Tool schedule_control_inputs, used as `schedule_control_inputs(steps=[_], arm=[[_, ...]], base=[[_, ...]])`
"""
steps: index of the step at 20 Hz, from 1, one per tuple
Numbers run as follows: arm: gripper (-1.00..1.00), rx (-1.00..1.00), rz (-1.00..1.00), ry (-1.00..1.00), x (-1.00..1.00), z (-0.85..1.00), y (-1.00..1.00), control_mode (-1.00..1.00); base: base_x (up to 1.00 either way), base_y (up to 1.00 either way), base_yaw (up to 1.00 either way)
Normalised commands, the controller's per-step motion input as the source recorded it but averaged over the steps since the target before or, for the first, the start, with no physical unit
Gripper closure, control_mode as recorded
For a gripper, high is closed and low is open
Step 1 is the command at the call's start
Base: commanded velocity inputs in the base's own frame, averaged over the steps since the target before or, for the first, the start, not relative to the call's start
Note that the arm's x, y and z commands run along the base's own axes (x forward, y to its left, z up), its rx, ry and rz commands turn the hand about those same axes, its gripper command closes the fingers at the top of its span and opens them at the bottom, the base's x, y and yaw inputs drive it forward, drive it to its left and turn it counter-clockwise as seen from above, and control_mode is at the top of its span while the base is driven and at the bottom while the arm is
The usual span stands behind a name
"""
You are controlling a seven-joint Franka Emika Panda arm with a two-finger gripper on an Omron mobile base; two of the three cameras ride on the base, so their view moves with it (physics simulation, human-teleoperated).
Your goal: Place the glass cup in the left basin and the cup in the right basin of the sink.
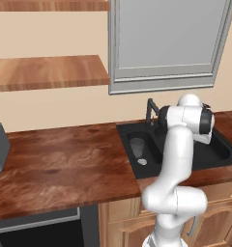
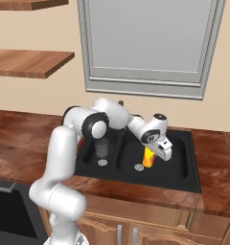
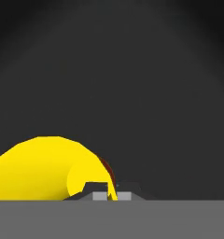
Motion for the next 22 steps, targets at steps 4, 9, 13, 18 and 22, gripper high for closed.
schedule_control_inputs(steps=[4, 9, 13, 18, 22], arm=[[1.00, 0.00, -0.02, -0.10, 0.16, -0.29, -0.07, -1.00], [1.00, 0.00, 0.00, -0.11, 0.07, -0.28, -0.07, -1.00], [1.00, -0.02, -0.01, -0.08, 0.00, -0.24, 0.00, -1.00], [1.00, -0.07, -0.03, -0.06, 0.00, -0.22, 0.00, -1.00], [1.00, -0.08, -0.02, -0.07, 0.00, -0.18, 0.04, -1.00]], base=[[0.00, 0.00, 0.00], [0.00, 0.00, 0.00], [0.00, 0.00, 0.00], [0.00, 0.00, 0.00], [0.00, 0.00, 0.00]])
